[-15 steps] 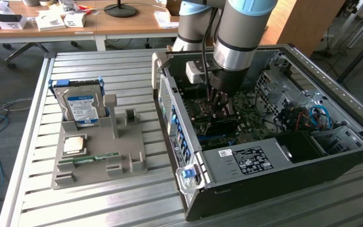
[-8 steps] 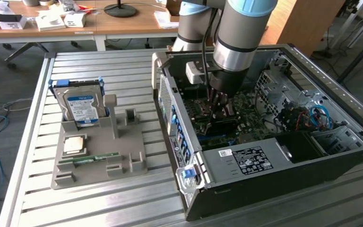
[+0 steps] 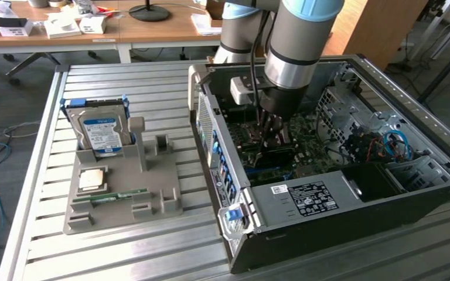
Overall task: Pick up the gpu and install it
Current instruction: 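Press down on the gpu until it lock into place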
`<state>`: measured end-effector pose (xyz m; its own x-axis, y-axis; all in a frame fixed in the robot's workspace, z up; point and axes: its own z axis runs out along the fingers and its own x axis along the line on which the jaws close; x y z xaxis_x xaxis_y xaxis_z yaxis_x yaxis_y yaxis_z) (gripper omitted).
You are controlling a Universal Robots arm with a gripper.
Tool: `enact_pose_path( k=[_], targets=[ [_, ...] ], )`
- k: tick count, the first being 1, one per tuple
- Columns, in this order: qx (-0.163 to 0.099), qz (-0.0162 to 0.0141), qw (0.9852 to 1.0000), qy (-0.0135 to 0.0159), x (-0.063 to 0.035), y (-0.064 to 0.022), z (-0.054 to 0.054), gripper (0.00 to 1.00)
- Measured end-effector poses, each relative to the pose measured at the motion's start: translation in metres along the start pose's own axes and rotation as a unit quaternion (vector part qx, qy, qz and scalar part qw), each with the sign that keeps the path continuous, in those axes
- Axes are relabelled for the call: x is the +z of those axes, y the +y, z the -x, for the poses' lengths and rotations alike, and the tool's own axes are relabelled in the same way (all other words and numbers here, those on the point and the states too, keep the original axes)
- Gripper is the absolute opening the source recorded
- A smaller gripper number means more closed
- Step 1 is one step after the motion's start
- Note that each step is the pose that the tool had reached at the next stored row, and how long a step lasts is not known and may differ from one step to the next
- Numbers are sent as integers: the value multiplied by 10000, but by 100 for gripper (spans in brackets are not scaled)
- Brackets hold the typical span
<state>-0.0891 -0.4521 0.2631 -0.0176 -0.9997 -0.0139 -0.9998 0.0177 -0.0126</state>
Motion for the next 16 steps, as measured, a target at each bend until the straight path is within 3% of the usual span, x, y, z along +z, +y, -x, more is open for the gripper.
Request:
enact_pose_path(
  k=[16],
  targets=[
    [0, 0, 10000, 0, 17, 2, -1, 11]
  ],
)
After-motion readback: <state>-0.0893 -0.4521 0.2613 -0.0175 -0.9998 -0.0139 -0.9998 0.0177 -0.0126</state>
